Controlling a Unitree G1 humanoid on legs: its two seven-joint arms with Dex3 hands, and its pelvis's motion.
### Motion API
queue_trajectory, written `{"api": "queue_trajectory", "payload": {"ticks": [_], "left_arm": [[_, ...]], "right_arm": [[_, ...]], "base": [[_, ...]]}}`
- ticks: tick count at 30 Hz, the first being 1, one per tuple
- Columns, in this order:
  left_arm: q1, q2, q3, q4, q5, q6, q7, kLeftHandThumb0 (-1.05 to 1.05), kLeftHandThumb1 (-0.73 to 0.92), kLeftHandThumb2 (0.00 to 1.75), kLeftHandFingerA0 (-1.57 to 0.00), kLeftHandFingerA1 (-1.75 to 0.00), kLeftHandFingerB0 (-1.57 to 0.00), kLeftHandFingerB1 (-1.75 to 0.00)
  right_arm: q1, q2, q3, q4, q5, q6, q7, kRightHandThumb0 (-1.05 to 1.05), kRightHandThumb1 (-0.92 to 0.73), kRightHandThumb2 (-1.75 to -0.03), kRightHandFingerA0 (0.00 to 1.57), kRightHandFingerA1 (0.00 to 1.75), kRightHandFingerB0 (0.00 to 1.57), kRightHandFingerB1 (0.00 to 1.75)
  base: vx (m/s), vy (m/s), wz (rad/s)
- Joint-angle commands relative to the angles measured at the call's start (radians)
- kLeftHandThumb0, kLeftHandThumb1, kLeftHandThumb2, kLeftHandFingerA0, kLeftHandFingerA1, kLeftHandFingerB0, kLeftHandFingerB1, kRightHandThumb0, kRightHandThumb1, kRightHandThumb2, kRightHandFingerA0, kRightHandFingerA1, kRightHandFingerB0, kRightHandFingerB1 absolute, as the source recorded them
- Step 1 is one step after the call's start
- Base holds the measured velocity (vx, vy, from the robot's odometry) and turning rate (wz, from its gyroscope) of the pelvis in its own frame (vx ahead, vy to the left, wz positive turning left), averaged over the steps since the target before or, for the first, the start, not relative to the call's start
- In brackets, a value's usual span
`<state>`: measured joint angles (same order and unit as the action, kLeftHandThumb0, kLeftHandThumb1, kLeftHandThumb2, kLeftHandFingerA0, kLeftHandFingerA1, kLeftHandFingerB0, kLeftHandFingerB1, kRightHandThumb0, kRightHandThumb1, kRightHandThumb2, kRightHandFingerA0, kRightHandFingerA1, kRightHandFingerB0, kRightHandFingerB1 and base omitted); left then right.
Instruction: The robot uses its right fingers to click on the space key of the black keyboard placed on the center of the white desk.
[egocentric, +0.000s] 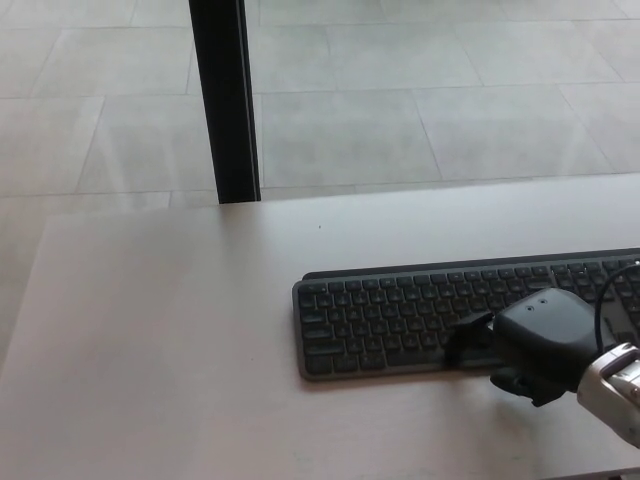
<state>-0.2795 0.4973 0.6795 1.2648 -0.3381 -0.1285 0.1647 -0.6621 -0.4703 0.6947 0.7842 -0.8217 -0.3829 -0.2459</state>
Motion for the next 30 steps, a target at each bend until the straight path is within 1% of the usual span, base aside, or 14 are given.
{"api": "queue_trajectory", "payload": {"ticks": [1,4,6,10,11,13,17,19,21,24,25,27,28,30], "left_arm": [[0.005,0.020,-0.001,0.004,-0.009,-0.038,-0.009,-0.59,0.56,0.57,-0.82,-0.68,-0.73,-0.57],[0.004,0.017,0.004,0.002,-0.015,-0.035,-0.008,-0.57,0.57,0.57,-0.82,-0.69,-0.72,-0.59],[0.006,0.016,0.004,0.002,-0.014,-0.035,-0.005,-0.58,0.56,0.57,-0.83,-0.68,-0.73,-0.59],[0.007,0.015,0.009,0.003,-0.020,-0.034,-0.011,-0.57,0.56,0.57,-0.82,-0.70,-0.71,-0.58],[0.009,0.016,0.004,0.003,-0.014,-0.032,-0.005,-0.57,0.57,0.57,-0.82,-0.68,-0.71,-0.58],[0.009,0.016,0.009,0.005,-0.018,-0.030,-0.006,-0.56,0.57,0.57,-0.82,-0.68,-0.71,-0.57],[0.015,0.014,0.011,0.005,-0.020,-0.036,-0.013,-0.56,0.57,0.57,-0.84,-0.73,-0.73,-0.60],[0.019,0.014,0.010,0.003,-0.018,-0.037,-0.013,-0.56,0.58,0.58,-0.83,-0.71,-0.77,-0.61],[0.023,0.015,0.007,0.002,-0.015,-0.036,-0.015,-0.57,0.58,0.58,-0.81,-0.68,-0.76,-0.61],[0.025,0.013,0.013,0.003,-0.022,-0.036,-0.020,-0.57,0.57,0.57,-0.81,-0.66,-0.73,-0.59],[0.026,0.014,0.009,0.004,-0.016,-0.035,-0.013,-0.58,0.57,0.57,-0.82,-0.67,-0.74,-0.59],[0.026,0.016,0.012,0.005,-0.020,-0.029,-0.014,-0.58,0.57,0.58,-0.82,-0.68,-0.73,-0.58],[0.029,0.017,0.011,0.006,-0.018,-0.028,-0.014,-0.57,0.58,0.58,-0.83,-0.68,-0.72,-0.58],[0.034,0.019,0.004,0.004,-0.010,-0.034,-0.014,-0.57,0.58,0.58,-0.82,-0.67,-0.73,-0.58]], "right_arm": [[0.050,-0.004,0.038,0.051,-0.061,0.034,0.032,-0.25,-0.63,-0.64,0.79,1.52,0.70,0.53],[0.039,-0.007,0.037,0.061,-0.058,0.029,0.023,-0.25,-0.61,-0.64,0.82,1.53,0.72,0.56],[0.014,-0.019,0.009,0.054,-0.021,0.019,0.064,-0.22,-0.63,-0.65,0.80,1.59,0.70,0.52],[-0.004,-0.035,-0.044,0.006,0.036,0.025,0.150,-0.21,-0.64,-0.68,0.73,1.61,0.67,0.49],[-0.029,-0.038,-0.123,-0.014,0.120,0.019,0.158,-0.18,-0.61,-0.65,0.81,1.59,0.70,0.49],[-0.042,-0.026,-0.211,-0.051,0.206,0.063,0.216,-0.20,-0.59,-0.63,0.81,1.58,0.70,0.47],[-0.076,-0.024,-0.356,-0.094,0.328,0.064,0.269,-0.17,-0.55,-0.59,0.82,1.54,0.71,0.49],[-0.095,-0.028,-0.461,-0.125,0.459,0.084,0.333,-0.10,-0.56,-0.62,0.83,1.62,0.69,0.49],[-0.111,-0.047,-0.561,-0.154,0.554,0.109,0.367,-0.13,-0.57,-0.62,0.79,1.67,0.69,0.46],[-0.116,-0.065,-0.629,-0.147,0.586,0.111,0.367,-0.11,-0.60,-0.57,0.80,1.69,0.69,0.42],[-0.122,-0.090,-0.695,-0.143,0.623,0.153,0.369,-0.11,-0.60,-0.57,0.82,1.67,0.68,0.42],[-0.123,-0.101,-0.760,-0.117,0.666,0.145,0.367,-0.12,-0.57,-0.58,0.84,1.62,0.69,0.44],[-0.113,-0.134,-0.829,-0.108,0.694,0.179,0.351,-0.20,-0.57,-0.57,0.95,1.43,0.66,0.43],[-0.096,-0.145,-0.899,-0.119,0.743,0.198,0.366,-0.23,-0.57,-0.57,0.98,1.41,0.65,0.43]], "base": [[0.00,0.000,0.00],[0.00,0.000,0.00],[0.00,0.000,0.00],[0.00,0.000,0.00],[0.00,0.000,0.00],[0.00,0.000,0.00],[0.00,0.000,0.00],[0.00,0.000,0.00],[0.00,0.000,0.00],[0.00,0.000,0.00],[0.00,0.000,0.00],[0.00,0.000,0.00],[0.00,0.000,0.00],[0.00,0.000,0.00]]}}
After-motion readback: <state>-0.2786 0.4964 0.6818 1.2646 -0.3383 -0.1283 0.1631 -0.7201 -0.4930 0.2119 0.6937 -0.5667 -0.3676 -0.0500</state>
